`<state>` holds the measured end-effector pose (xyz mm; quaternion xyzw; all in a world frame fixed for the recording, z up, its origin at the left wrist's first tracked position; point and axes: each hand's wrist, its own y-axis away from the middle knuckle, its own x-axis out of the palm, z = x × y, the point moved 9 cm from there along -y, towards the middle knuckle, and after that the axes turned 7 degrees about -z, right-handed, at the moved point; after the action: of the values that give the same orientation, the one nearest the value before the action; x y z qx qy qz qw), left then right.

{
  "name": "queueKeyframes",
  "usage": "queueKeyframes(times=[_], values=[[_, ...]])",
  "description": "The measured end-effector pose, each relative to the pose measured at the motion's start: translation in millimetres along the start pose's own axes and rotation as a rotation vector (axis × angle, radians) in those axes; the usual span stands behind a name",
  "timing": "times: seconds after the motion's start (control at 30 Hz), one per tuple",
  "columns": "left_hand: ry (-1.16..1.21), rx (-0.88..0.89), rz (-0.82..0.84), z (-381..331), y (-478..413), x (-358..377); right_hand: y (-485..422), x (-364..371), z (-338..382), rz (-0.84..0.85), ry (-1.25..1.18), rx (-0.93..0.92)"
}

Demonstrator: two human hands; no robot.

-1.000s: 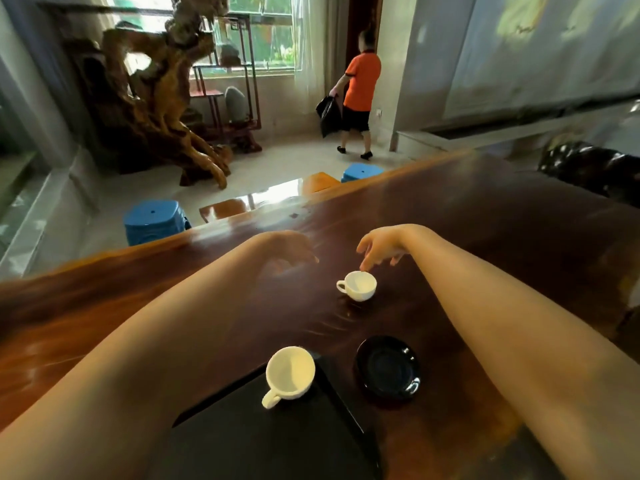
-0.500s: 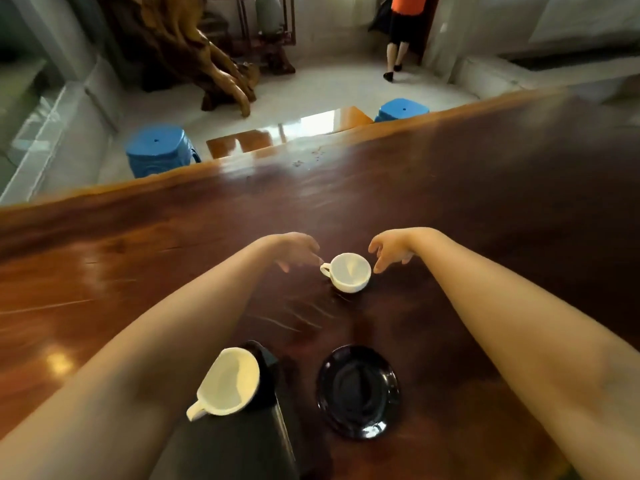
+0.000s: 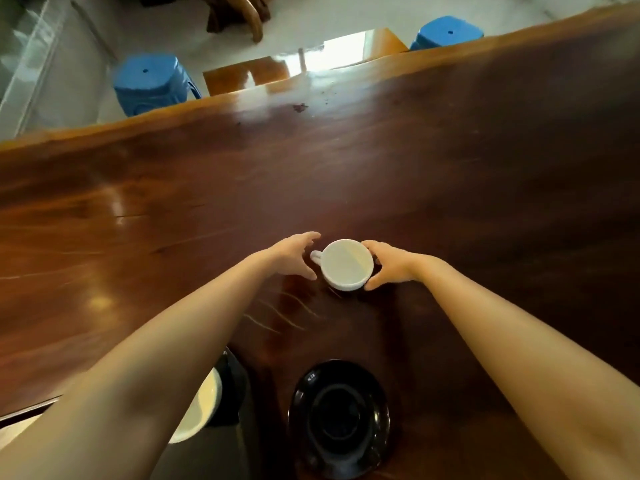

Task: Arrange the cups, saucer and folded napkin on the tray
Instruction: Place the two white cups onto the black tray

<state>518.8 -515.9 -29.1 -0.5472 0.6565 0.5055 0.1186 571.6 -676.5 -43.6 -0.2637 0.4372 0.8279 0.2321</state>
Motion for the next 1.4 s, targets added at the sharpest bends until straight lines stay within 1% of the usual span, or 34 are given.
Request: queueKeyframes(times=[0.07, 0.13, 0.23, 0.37, 0.73, 0.83, 1.0, 1.13, 1.4], values=[[0.086, 0.02, 0.019, 3.4, -6.8, 13.2, -3.9, 7.0, 4.9, -0.04, -0.078, -0.102], [0.166, 0.029, 0.018, 5.4, -12.3, 22.6, -4.5, 12.7, 6.1, -0.052, -0.219, -0.139], [0.284, 0.044, 0.009, 6.3, -17.4, 28.7, -4.3, 19.4, 3.8, -0.031, -0.387, -0.136], [0.362, 0.04, 0.013, 7.7, -17.7, 30.0, -4.4, 21.3, 1.4, -0.032, -0.469, -0.129], [0.403, 0.001, -0.055, -0.4, -0.7, 24.5, 12.1, 21.5, 12.7, -0.002, -0.536, -0.072], [0.411, 0.017, -0.08, -4.4, 11.7, 12.1, 24.7, 13.6, 25.2, -0.025, -0.54, -0.076], [0.452, 0.096, -0.156, -14.2, 43.1, -23.0, 55.8, -9.5, 59.4, -0.072, -0.552, -0.129], [0.49, 0.134, -0.225, -15.1, 75.9, -52.1, 82.3, -24.6, 91.0, -0.14, -0.53, -0.165], [0.533, 0.228, -0.348, 2.0, 165.1, -108.0, 137.8, -24.0, 170.1, -0.226, -0.493, -0.223]])
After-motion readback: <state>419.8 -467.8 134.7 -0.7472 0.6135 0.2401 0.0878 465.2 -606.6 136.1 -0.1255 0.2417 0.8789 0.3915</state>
